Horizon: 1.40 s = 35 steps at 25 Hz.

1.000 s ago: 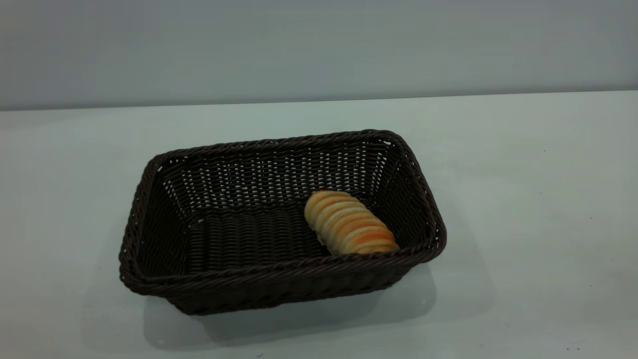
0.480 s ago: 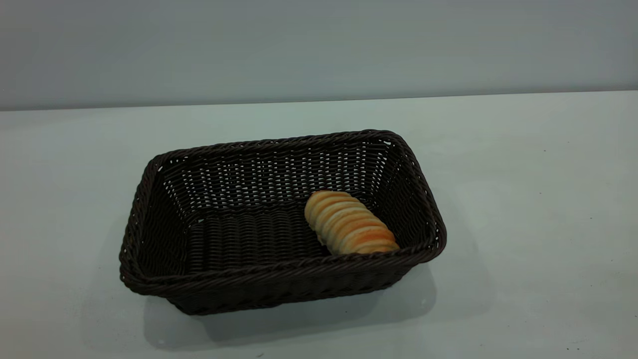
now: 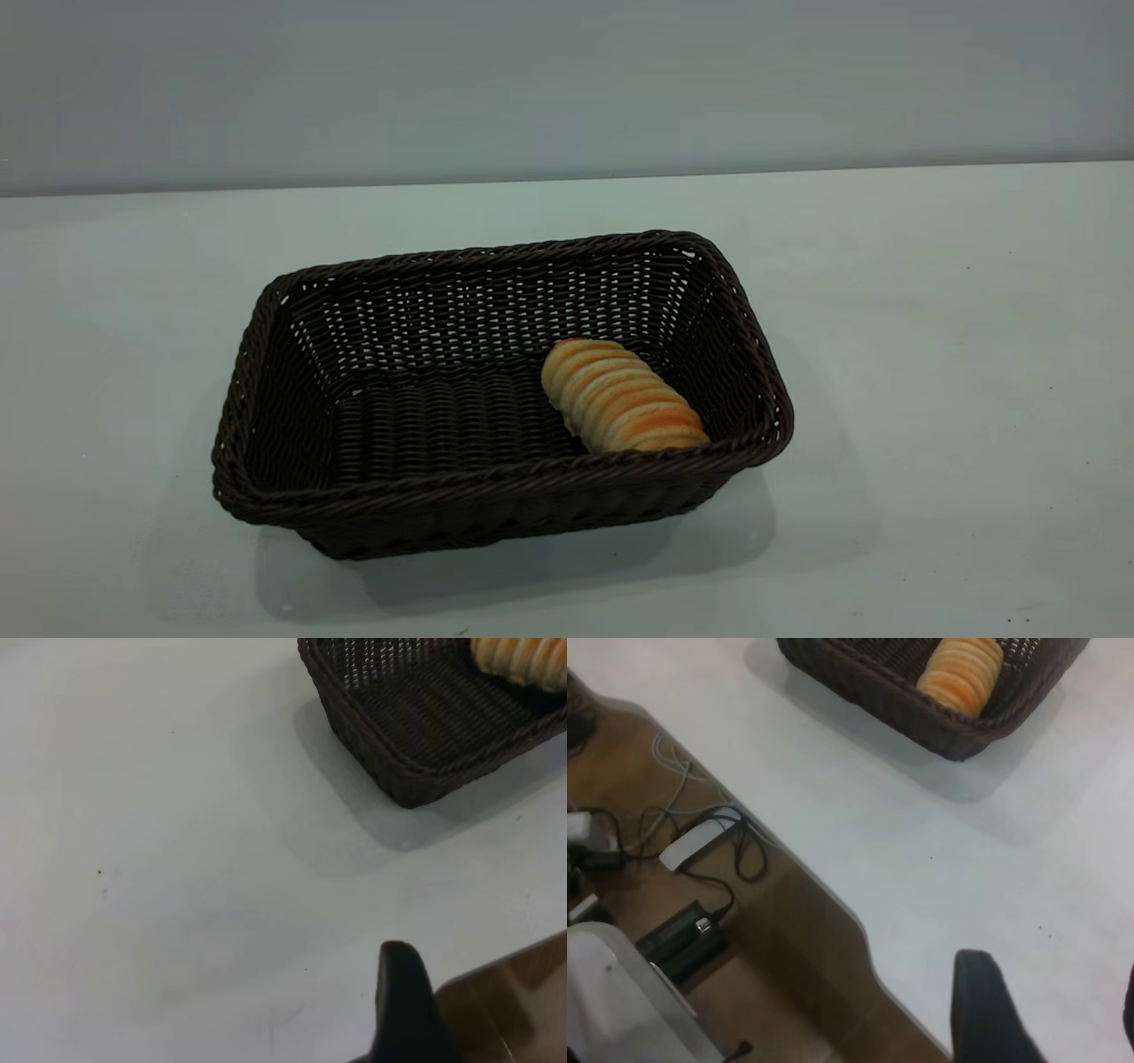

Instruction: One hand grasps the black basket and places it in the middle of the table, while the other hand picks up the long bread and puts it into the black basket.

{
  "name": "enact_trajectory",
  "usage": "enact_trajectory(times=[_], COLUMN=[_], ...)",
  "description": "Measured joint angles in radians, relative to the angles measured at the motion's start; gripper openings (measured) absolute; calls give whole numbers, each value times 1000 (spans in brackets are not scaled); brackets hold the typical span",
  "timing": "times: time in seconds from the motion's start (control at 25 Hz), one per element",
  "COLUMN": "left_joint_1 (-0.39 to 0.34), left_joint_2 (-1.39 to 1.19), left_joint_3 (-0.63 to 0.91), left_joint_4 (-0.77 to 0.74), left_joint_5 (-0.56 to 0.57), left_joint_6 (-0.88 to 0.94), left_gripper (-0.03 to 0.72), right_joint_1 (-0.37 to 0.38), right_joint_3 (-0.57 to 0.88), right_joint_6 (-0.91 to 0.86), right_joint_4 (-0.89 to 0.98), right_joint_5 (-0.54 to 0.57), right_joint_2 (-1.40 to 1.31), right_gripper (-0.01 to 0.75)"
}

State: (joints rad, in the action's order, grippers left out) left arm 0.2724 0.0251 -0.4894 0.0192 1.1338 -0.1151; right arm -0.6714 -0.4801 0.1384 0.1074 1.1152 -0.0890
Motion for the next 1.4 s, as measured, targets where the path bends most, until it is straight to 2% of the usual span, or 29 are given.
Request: enact_trajectory(times=[0.56,0.64,0.68,0.72,0.92,1.0,1.08,1.4], left_joint_1=[0,-8,-28,-59,-339,-405,-415,-387], left_joint_2=[0,0,0,0,0,0,0,0], left_joint_3=[0,0,0,0,0,0,0,0], left_joint_4=[1,2,2,2,3,3,3,3], left_joint_5=[0,0,0,0,0,0,0,1], left_joint_6=[0,0,0,0,0,0,1,2], left_gripper=[503,503,503,503,503,503,503,503], right_joint_1=[0,19,54,121,583,707,759,730], right_joint_3=[0,0,0,0,0,0,0,0], right_joint_6=[2,4,5,5,5,5,5,5], right_joint_4=[0,1,4,9,12,12,12,12], right_joint_5=[0,0,0,0,0,0,0,0], right_joint_2=[0,0,0,0,0,0,0,0], right_gripper=[356,356,356,356,356,356,356,356])
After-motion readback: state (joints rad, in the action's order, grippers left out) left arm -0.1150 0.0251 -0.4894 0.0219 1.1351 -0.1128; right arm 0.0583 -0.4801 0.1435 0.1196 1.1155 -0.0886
